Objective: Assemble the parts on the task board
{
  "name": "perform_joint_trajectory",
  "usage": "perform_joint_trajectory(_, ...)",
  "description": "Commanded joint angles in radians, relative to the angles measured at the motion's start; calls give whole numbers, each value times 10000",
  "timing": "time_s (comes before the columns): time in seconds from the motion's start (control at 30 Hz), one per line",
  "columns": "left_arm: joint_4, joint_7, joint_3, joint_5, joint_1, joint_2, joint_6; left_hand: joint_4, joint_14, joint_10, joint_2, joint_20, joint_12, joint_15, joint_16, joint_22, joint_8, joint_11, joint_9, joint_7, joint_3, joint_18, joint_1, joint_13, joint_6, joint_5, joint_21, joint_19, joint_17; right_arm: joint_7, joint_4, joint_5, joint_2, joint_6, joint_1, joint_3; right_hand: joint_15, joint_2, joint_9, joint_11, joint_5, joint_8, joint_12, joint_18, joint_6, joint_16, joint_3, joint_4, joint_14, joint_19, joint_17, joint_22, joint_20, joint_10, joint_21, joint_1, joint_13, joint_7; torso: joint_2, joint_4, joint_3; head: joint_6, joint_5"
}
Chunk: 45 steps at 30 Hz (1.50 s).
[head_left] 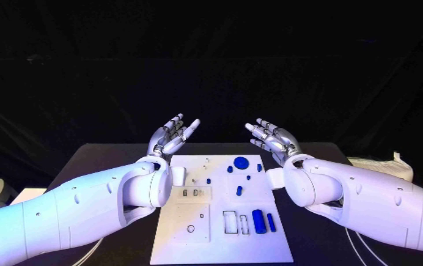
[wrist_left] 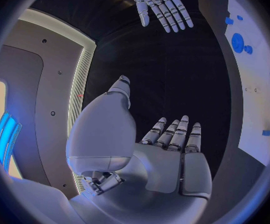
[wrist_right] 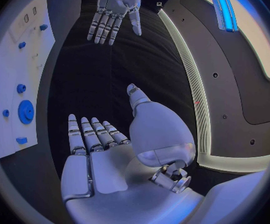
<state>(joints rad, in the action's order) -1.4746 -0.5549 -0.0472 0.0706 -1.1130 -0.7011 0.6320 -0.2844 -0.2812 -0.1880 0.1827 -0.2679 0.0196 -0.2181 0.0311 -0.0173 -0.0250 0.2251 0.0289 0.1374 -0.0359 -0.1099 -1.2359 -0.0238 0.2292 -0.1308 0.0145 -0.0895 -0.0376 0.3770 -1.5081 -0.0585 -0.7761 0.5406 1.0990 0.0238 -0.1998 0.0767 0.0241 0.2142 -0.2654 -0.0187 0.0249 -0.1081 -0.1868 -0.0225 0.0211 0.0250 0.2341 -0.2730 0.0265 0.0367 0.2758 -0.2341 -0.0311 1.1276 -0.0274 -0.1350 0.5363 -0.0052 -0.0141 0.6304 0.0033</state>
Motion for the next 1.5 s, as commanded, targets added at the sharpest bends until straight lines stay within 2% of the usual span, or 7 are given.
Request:
perform_joint_trajectory(0.03, 5, -401, 1, 220, -12, 16, -596, -149, -172, -62, 37, -183, 62, -61, 68, -23, -60, 163, 21, 1366, -61, -229, -474, -24, 169, -74, 53, -36, -29, -901, 85, -774, 22, -1827, 59, 28, -66, 11, 36, 65, 6, -81, 61, -233, -309, -72, -14, -183, 274, -104, 34, 33, 162, -299, -94, 703, -39, -1205, -1, 0, -3, 2, 0)
perform_joint_trajectory(0.23, 5, -401, 1, 220, -12, 16, -596, -131, -1018, -583, -222, -227, 138, -187, 253, -96, -135, 305, 70, 1487, -347, -167, -654, -77, 624, -17, 168, -317, -150, -1155, 164, -939, 30, -2306, 122, 58, -118, 33, 199, 169, 246, -318, 345, -335, -1919, -366, 63, -952, 2416, -1794, 205, 300, 187, -2344, -578, 1615, -202, -1274, -1, 0, -3, 2, 0)
perform_joint_trajectory(0.33, -62, -564, 1, 488, -3, -378, -806, -91, -2550, -1746, -602, -236, 357, -287, 665, -260, -333, 427, 179, 1550, -602, -91, -835, -197, 1570, 62, 453, -1048, -359, -600, 485, -2614, -153, -1148, 247, 55, -109, 48, 315, 209, 193, -532, 628, -394, -3247, -695, 138, -1257, 4475, -3213, 332, 493, 169, -4205, -1033, 1981, -318, -1211, 25, 1, -9, 20, -31)
perform_joint_trajectory(0.53, -143, -514, 1, 518, -12, -692, -1206, 347, -5993, -6627, -1264, -182, 1352, 321, 1721, -1167, -1188, -22, 556, 1331, -818, -626, -1289, -545, 5511, -4, 2399, -5819, -725, -333, 714, -3727, -137, -730, 316, 31, 387, 90, 481, -262, 148, -940, 1006, -788, -6503, -1169, 434, -1698, 7402, -5042, 399, 632, 55, -7121, -1708, 2373, -356, -907, 64, -7, -7, 25, -56)
perform_joint_trajectory(0.63, -311, -310, 1, 403, -23, -905, -1547, 665, -6969, -7612, -1433, -42, 1547, 622, 1950, -1233, -1443, -301, 610, 1098, -1028, -768, -1514, -546, 6688, -592, 2729, -6791, -778, -351, 808, -4357, -139, -735, 380, 8, 611, 51, 443, -421, 205, -895, 906, -785, -7175, -1190, 642, -1829, 8172, -5834, 375, 646, -195, -7690, -1979, 2348, -334, -809, 138, -9, -15, 2, -75)
perform_joint_trajectory(0.97, -1815, 298, 32, 130, -82, -1945, -2489, 1667, -8077, -8516, -1121, 356, 1149, 980, 1909, -1172, -1025, -568, 368, 876, -1333, -750, -2035, -433, 7262, -292, 3002, -8146, -898, -1426, 1218, -8351, -100, -1320, 1018, -70, 1107, -426, 448, -807, 645, -683, 526, -768, -8220, -974, 1547, -2772, 9600, -7247, 451, 577, -783, -9126, -2380, 2398, -359, -529, 790, 99, -17, -272, -208)
perform_joint_trajectory(1.5, -3323, 331, 202, 17, -236, -2805, -2542, 1808, -8733, -9152, -1076, 585, 1042, 1205, 2158, -1198, -838, -744, 368, 757, -1227, -737, -1764, -458, 7656, -252, 3210, -8719, -1215, -3941, 995, -14878, -113, -2672, 1597, -174, 2275, -773, 502, -1594, 1409, -589, 496, -703, -9440, -2908, 1643, -2718, 12727, -9999, 2236, 2518, -2044, -11019, -5955, 2105, -647, 77, 1820, 444, -26, -259, -540)
